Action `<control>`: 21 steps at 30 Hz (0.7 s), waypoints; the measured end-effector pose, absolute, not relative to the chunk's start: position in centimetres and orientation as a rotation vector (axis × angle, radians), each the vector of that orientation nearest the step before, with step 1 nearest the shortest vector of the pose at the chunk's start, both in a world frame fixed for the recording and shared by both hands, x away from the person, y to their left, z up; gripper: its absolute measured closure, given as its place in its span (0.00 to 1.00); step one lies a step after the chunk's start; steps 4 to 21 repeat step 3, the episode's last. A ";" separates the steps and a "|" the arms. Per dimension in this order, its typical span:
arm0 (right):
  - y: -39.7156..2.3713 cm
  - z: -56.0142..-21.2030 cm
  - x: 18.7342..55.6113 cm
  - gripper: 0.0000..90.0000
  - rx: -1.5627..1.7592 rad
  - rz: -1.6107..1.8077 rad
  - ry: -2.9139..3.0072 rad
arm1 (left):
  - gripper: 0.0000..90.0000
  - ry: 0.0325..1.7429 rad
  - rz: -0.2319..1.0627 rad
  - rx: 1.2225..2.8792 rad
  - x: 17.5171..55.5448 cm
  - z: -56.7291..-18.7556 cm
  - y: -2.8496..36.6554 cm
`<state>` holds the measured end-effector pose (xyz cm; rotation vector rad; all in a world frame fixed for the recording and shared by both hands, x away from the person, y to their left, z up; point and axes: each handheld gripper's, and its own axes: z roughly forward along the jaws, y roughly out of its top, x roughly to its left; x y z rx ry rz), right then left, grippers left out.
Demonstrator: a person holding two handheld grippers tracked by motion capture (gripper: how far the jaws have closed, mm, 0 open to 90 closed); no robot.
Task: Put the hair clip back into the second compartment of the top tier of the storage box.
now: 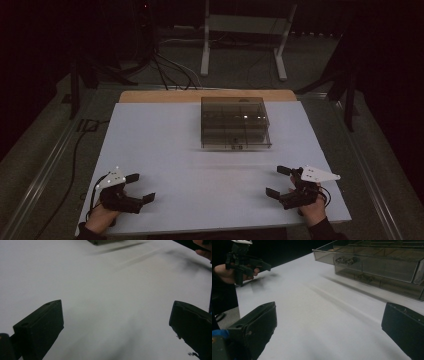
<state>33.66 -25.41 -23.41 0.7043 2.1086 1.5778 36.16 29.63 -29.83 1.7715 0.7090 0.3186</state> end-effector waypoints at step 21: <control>-25.4 -23.4 33.6 0.00 0.706 1.577 2.107 | 0.01 0.707 0.318 1.773 36.2 -29.8 29.5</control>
